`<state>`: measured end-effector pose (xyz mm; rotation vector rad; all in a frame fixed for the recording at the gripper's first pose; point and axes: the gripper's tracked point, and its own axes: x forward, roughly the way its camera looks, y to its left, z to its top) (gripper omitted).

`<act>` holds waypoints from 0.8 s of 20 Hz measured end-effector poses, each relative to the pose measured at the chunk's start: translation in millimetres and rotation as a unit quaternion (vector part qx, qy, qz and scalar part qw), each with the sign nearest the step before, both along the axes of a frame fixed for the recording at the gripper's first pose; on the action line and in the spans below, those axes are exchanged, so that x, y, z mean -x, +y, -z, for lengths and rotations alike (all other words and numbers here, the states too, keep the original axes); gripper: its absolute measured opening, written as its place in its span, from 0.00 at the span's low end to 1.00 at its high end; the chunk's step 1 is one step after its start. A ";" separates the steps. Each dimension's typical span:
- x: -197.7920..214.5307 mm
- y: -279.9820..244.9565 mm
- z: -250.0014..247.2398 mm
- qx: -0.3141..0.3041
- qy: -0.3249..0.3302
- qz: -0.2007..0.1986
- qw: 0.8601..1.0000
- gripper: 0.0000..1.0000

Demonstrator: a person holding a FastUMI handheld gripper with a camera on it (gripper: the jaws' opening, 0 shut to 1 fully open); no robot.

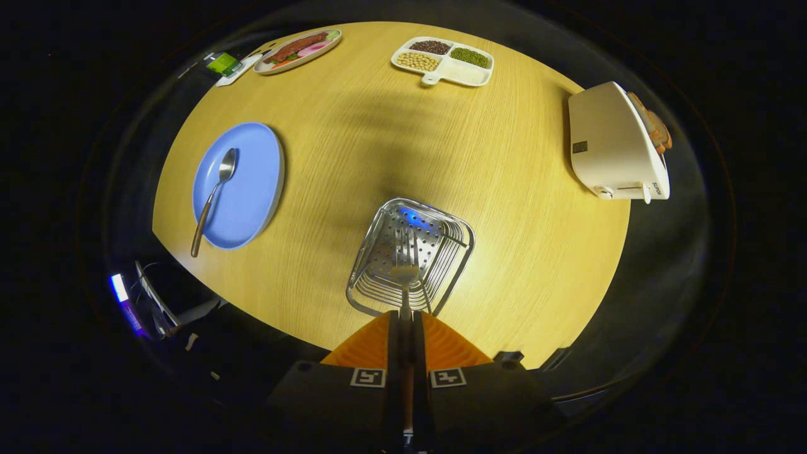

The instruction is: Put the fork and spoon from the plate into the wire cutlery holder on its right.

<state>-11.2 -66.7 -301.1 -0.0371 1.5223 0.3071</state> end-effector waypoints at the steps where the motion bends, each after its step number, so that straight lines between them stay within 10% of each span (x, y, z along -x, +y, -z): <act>1: -3.0 -1.3 -0.2 -0.001 -0.003 -0.001 1.000 0.12; 8: -10.4 1.0 -15.2 -0.022 -0.056 0.027 0.998 0.17; 16: -19.2 67.0 -91.5 -0.136 -0.177 0.082 0.971 0.51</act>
